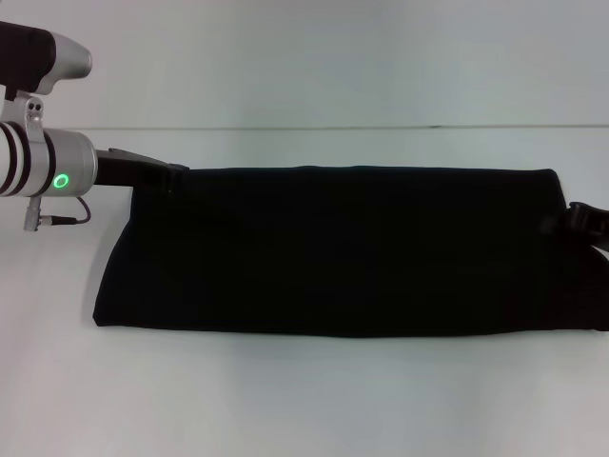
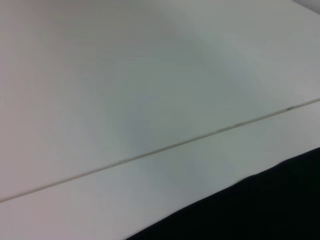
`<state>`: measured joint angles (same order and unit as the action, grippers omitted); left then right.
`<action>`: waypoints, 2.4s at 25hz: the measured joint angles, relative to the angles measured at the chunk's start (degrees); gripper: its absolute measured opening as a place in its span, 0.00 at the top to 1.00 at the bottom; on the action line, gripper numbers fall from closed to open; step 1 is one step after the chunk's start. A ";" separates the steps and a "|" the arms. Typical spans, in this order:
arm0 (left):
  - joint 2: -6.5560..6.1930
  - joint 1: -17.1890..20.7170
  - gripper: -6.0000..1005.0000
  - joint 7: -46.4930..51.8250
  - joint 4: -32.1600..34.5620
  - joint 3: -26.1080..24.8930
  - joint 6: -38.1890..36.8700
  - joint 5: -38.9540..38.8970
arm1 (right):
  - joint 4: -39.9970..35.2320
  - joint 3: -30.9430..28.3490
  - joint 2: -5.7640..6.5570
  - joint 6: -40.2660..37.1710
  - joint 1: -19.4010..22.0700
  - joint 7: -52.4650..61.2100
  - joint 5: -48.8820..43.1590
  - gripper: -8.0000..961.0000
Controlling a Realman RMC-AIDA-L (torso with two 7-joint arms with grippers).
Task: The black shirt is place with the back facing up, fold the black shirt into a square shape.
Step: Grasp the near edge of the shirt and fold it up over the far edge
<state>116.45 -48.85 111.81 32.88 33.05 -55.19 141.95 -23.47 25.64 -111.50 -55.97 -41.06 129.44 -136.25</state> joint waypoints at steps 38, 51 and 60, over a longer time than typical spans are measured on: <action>0.16 0.35 0.99 2.01 3.54 -0.53 8.65 -0.19 | -0.83 8.09 0.57 13.82 -7.72 -3.93 4.05 0.94; 0.63 0.60 0.99 1.67 2.56 -0.51 11.03 -0.80 | 0.61 11.63 0.10 18.74 -8.43 -3.94 3.96 0.94; 0.68 0.60 0.99 1.82 2.54 -0.53 11.08 -0.80 | 0.62 12.17 0.14 19.12 -8.50 -3.94 3.97 0.93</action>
<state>117.13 -48.25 113.62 35.41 32.52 -44.11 141.15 -22.85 37.81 -111.36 -36.86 -49.56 125.50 -132.28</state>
